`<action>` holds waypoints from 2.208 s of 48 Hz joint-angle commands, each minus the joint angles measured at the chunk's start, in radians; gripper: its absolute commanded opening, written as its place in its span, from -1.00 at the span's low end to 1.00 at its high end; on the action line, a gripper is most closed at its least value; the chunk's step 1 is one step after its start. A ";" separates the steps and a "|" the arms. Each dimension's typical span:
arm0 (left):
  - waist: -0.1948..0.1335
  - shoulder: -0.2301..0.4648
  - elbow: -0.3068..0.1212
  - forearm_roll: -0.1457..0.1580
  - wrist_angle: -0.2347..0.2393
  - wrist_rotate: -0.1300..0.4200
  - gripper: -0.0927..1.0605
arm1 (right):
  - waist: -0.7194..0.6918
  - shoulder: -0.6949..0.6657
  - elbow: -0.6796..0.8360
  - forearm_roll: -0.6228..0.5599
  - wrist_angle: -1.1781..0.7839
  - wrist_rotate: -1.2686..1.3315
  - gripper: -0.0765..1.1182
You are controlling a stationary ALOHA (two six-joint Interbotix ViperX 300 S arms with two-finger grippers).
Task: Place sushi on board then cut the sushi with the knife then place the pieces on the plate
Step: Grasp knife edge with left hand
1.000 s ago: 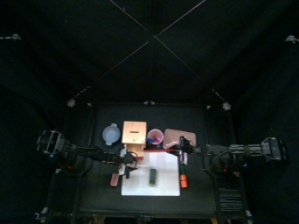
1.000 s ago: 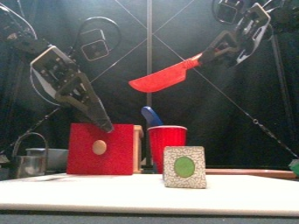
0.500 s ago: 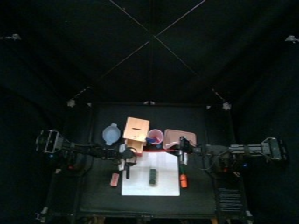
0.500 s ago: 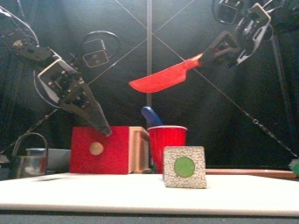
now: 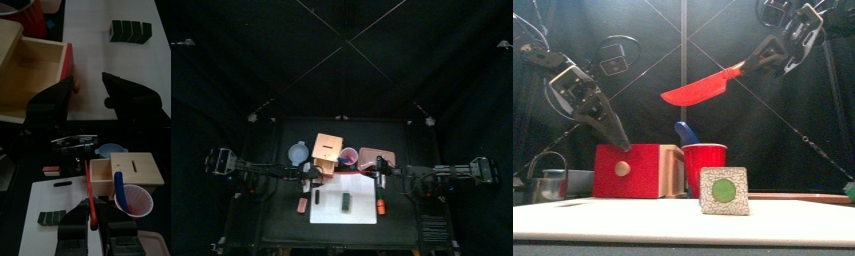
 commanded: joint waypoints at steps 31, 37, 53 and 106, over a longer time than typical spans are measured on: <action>-0.011 -0.038 -0.083 0.089 -0.156 0.003 0.65 | 0.066 0.086 -0.021 0.003 -0.071 0.002 -0.09; -0.044 -0.023 -0.097 0.092 -0.172 0.005 0.65 | 0.061 0.100 -0.025 0.000 -0.086 0.002 -0.09; -0.106 -0.012 -0.092 0.084 -0.169 0.000 0.65 | 0.057 0.107 -0.028 0.003 -0.097 0.002 -0.09; -0.100 0.049 -0.103 0.074 -0.281 0.006 0.65 | 0.064 0.092 -0.008 0.003 -0.097 0.002 -0.09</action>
